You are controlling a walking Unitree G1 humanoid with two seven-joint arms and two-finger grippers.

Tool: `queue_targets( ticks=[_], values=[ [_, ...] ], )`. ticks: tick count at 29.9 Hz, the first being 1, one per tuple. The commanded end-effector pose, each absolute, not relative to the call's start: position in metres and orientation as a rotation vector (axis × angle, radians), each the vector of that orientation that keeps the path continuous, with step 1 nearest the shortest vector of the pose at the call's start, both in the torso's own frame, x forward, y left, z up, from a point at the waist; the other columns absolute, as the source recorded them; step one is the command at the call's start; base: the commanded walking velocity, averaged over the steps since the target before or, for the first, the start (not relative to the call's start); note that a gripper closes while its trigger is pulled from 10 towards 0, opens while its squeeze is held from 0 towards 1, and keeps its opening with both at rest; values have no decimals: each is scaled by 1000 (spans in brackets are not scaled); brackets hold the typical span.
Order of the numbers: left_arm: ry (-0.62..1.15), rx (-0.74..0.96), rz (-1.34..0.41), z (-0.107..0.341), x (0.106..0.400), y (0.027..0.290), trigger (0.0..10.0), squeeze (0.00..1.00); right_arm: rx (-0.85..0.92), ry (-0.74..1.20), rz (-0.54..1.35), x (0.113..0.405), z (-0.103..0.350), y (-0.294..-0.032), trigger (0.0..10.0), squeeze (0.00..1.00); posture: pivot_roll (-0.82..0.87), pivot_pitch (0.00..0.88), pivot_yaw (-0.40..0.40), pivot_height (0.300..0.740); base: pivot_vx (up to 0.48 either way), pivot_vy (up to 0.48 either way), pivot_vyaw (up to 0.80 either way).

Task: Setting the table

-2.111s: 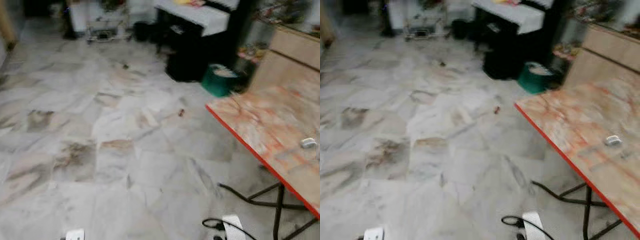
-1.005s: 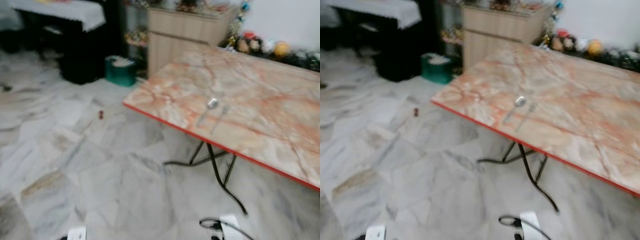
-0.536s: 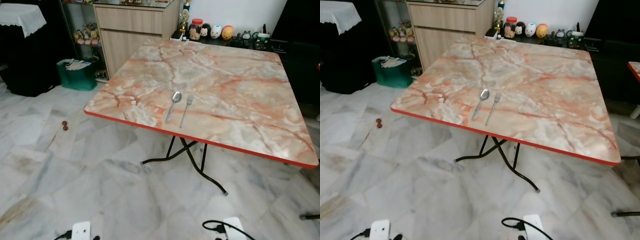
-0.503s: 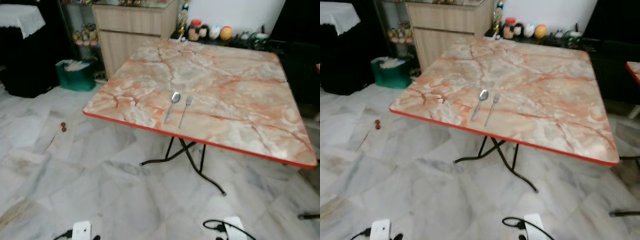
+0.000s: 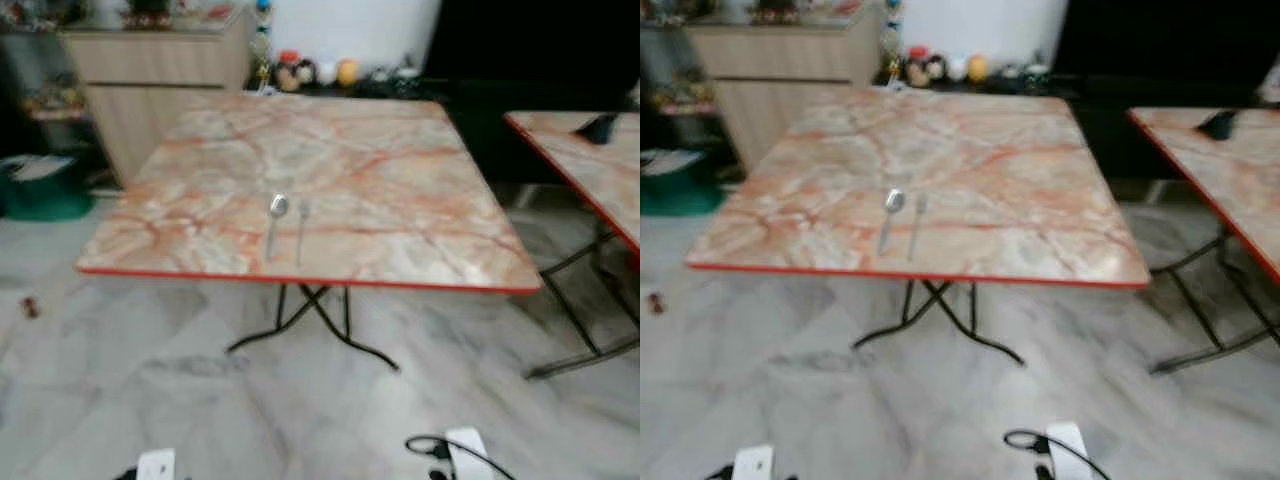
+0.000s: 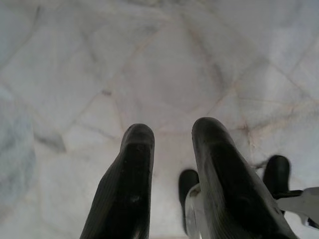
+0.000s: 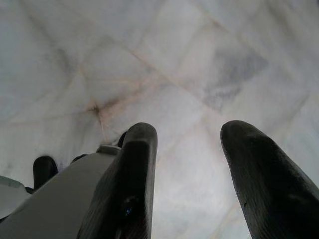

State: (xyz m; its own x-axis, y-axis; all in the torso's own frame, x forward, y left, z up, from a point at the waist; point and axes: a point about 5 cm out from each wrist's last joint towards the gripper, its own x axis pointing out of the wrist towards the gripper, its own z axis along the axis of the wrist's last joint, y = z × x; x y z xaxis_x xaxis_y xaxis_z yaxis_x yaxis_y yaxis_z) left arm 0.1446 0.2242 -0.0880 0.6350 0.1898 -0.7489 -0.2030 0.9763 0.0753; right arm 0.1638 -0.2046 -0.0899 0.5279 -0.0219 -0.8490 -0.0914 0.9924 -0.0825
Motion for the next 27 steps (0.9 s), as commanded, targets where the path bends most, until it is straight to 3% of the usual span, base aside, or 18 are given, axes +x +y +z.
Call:
queue_targets(
  ticks=[1,5,14,27],
  values=[
    [849,-30,217,-88,148,220,10000,0,-128,1022,29,160,-90,-210,10000,0,-47,0,-1,740,0,0,-700],
    [850,-31,217,-88,148,219,10000,0,-124,1019,38,161,-91,-204,10000,0,-47,0,-2,740,0,0,-694],
    [842,-36,215,-88,148,219,10000,0,-113,995,57,171,-90,-187,10000,0,-46,0,-2,740,0,0,0],
    [844,-47,202,-88,148,218,10000,0,-114,985,41,172,-87,-198,10000,0,-46,0,1,740,68,0,0]
  ],
)
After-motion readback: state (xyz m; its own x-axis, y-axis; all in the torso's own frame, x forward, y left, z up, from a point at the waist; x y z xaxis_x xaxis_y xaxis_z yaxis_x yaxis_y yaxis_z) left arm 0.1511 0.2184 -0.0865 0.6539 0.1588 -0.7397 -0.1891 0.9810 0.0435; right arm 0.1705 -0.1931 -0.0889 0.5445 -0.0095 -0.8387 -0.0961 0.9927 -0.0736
